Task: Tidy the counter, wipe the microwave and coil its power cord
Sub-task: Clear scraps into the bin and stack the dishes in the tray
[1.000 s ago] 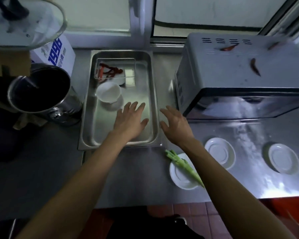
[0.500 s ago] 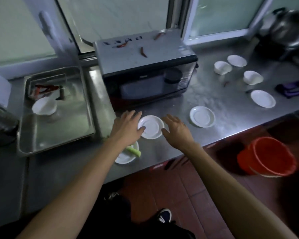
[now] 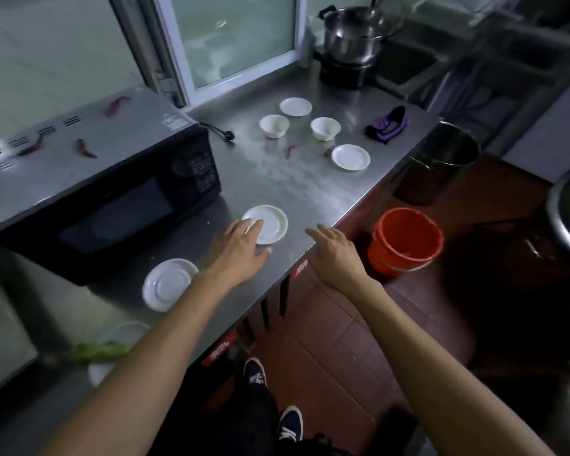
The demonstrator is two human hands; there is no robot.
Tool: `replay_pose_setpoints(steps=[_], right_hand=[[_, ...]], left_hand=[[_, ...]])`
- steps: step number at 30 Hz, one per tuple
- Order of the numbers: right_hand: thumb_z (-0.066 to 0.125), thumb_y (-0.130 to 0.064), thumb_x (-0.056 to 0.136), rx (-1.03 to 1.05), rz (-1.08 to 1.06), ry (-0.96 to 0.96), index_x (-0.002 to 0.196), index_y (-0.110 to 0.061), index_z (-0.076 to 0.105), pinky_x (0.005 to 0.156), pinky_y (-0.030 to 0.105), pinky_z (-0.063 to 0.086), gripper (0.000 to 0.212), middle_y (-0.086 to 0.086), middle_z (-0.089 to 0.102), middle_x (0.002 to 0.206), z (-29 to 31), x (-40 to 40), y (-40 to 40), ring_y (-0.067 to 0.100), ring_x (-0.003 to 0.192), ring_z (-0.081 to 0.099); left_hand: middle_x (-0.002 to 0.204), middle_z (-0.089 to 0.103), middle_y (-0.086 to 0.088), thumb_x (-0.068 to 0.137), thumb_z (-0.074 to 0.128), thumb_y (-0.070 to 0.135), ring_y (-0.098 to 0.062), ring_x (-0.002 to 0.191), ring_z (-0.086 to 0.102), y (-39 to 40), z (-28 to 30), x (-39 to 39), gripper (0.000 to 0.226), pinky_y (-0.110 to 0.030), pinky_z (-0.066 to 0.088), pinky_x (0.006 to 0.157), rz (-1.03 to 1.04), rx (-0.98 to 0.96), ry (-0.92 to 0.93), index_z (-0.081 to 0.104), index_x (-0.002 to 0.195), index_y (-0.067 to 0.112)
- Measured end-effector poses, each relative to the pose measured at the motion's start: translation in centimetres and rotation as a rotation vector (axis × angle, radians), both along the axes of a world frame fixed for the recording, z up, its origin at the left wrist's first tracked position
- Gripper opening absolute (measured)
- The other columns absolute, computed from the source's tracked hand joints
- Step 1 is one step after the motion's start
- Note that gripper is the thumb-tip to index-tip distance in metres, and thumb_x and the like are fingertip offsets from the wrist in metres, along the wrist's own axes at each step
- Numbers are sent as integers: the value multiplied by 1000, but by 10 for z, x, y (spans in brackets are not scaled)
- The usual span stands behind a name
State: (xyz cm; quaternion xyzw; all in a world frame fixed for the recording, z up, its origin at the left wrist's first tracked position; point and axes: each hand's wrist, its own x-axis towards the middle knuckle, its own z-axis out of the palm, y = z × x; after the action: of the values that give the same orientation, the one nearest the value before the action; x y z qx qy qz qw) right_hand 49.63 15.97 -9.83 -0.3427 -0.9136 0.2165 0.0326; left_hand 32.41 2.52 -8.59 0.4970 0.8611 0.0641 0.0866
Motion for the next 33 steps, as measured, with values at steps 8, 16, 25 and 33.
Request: replay_pose_setpoints(steps=[8,16,25,33], right_hand=[[55,-29,95,-7,-48,-87,148,-27,41,115,48,29,55,6,32,159,-21,-29,79,28,147,26],[55,-32,99,12,25,-124,150,-23,39,116,46,27,54,6,32,159,-21,-124,162,27,148,25],[53,-33,99,22,64,-103,150,-25,38,117,46,26,53,5,32,160,-17,-184,232,28,147,26],[58,-33,96,25,119,-103,149,-26,39,115,48,28,56,5,31,160,-33,-223,319,28,148,26]], left_hand=[[158,33,-3,96,50,48,-26,145,29,91,-38,-42,66,-46,33,114,-14,13,-109,30,154,23],[161,28,-4,98,47,52,-27,147,25,171,-55,-124,68,-49,33,113,49,5,-144,25,156,24],[158,33,-4,96,52,50,-27,144,30,230,-48,-181,68,-51,36,110,65,4,-115,28,154,22],[160,30,-4,97,49,49,-25,145,28,307,-56,-206,68,-50,37,109,119,-13,-94,24,155,22]])
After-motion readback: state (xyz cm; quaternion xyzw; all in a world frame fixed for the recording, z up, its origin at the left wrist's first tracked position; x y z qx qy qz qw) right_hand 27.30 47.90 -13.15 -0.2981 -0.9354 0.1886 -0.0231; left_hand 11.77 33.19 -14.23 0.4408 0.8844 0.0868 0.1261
